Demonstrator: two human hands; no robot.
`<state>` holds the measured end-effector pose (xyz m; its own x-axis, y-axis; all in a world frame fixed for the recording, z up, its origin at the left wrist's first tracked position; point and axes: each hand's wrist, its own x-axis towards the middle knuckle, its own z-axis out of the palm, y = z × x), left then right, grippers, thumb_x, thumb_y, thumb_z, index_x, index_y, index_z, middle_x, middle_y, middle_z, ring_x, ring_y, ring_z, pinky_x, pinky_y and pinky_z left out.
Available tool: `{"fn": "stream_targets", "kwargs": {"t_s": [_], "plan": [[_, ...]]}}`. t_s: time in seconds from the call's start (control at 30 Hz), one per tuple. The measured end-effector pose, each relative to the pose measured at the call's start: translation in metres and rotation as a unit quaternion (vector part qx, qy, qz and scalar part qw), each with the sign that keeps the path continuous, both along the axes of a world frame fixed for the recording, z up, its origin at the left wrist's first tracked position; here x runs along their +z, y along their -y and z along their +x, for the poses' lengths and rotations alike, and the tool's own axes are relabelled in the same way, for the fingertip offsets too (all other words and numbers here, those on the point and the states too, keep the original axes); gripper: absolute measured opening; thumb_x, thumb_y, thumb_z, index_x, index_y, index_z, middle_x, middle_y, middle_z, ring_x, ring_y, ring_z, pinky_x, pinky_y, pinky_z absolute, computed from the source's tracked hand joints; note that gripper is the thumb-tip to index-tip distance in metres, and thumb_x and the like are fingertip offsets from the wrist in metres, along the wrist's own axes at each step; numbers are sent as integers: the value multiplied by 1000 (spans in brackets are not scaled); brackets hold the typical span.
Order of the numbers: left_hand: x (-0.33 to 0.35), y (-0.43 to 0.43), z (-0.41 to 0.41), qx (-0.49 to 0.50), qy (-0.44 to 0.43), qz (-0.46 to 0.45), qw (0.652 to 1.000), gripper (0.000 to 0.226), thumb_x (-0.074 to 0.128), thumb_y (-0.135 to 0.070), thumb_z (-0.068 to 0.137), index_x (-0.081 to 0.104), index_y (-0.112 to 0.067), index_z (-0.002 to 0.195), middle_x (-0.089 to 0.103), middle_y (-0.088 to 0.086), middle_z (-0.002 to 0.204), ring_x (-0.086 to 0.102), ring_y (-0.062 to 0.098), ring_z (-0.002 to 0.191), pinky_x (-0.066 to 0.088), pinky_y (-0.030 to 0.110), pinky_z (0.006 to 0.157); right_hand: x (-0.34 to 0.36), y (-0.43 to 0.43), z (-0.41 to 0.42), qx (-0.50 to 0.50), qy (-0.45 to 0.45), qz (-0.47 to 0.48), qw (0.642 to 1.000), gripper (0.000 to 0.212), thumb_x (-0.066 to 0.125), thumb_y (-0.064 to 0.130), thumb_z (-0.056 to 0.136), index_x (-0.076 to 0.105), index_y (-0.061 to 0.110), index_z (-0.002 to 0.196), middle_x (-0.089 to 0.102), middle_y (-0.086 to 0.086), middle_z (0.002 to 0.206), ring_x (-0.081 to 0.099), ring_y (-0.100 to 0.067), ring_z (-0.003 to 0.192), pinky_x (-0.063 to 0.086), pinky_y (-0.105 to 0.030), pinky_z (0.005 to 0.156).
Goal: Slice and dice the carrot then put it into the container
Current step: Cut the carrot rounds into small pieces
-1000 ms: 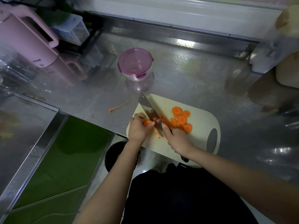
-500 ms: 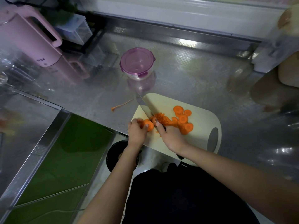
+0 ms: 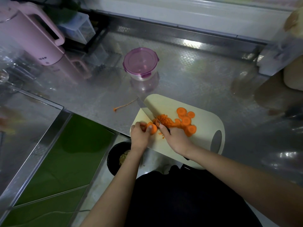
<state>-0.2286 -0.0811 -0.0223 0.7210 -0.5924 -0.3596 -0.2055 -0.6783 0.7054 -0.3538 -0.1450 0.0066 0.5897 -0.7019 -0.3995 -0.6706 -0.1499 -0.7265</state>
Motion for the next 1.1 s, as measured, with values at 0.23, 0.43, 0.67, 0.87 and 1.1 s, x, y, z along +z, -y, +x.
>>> {"fn": "stream_targets", "kwargs": {"t_s": [0.23,0.43,0.67,0.87,1.1], "plan": [[2,4,-3,49,6,1,999,18,68,-16,83,64,-7,98,64,7,100,55,15,86,39,22,75,18,4,-7,6,-4,13,1000,61,31,45,100,64,-2,76,61,-11,74,54,-19,70,31,-26,60],[5,3,-1,88,-12,-10,996,18,73,-17,80,71,-7,95,70,4,93,62,15,87,49,25,84,19,3,-9,23,-18,18,999,66,28,46,100,64,-6,82,61,-13,73,56,-22,70,35,-32,59],[11,0,-4,64,8,-24,998,16,70,-15,83,74,-6,96,72,5,94,58,8,81,40,17,76,16,3,-6,22,-38,16,999,65,27,48,100,65,-2,84,65,-16,80,61,-28,80,43,-31,68],[13,1,-2,48,9,-18,999,12,70,-11,81,75,-3,88,67,0,79,54,9,78,36,15,72,17,-3,0,22,-57,3,998,64,25,47,100,60,2,71,65,-16,76,63,-32,82,46,-33,72],[13,2,1,32,12,1,999,17,72,-15,81,74,-3,93,72,8,93,55,9,79,38,14,70,15,-12,3,15,-95,-9,995,59,26,49,100,49,9,62,55,-8,64,59,-31,71,42,-31,61]]}}
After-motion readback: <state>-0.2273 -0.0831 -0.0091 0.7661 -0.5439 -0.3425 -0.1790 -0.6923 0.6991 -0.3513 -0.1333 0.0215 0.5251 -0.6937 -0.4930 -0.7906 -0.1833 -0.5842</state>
